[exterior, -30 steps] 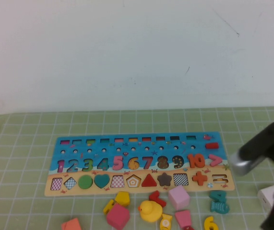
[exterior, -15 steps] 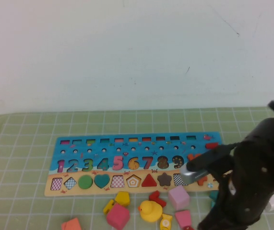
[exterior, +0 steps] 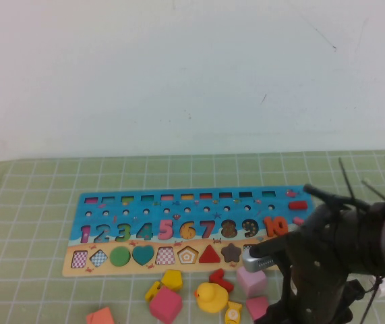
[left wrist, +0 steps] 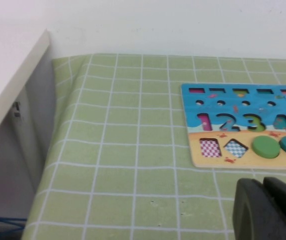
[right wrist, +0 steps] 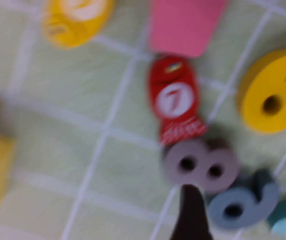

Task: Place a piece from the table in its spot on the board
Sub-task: Pick up the "number 6"

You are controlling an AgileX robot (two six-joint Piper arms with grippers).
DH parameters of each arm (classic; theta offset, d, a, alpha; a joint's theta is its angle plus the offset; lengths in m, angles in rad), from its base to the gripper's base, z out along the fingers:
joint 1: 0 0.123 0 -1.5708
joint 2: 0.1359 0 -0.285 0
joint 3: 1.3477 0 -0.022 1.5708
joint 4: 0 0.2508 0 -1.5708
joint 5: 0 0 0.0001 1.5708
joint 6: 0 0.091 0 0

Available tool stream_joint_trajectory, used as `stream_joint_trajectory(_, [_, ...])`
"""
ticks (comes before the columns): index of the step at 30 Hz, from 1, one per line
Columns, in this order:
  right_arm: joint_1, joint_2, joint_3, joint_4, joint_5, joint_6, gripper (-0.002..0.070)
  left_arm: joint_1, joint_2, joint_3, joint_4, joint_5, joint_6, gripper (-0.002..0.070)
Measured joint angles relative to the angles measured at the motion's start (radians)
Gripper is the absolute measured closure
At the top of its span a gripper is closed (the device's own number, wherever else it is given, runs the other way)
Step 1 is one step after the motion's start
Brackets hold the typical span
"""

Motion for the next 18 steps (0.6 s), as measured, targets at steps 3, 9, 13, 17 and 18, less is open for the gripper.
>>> stream_joint_trajectory(3, [0.000, 0.044, 0.000, -0.057, -0.037, 0.066, 0.0199, 0.000, 0.000, 0.000, -0.021, 0.000, 0.000, 0.0676])
stream_joint_trajectory(9, [-0.002, 0.091, 0.000, -0.133, -0.149, 0.166, 0.0196, 0.000, 0.000, 0.000, -0.034, 0.000, 0.000, 0.0676])
stream_joint_trajectory(13, [-0.002, 0.099, -0.002, -0.207, -0.166, 0.237, 0.0197, 0.000, 0.000, 0.000, -0.034, 0.000, 0.000, 0.0676])
stream_joint_trajectory(17, [-0.002, 0.111, -0.002, -0.276, -0.166, 0.292, 0.0197, 0.000, 0.000, 0.000, -0.034, 0.000, 0.000, 0.0676])
stream_joint_trajectory(18, [-0.004, 0.115, -0.003, -0.282, -0.166, 0.298, 0.0197, 0.000, 0.000, 0.000, -0.034, 0.000, 0.000, 0.0676])
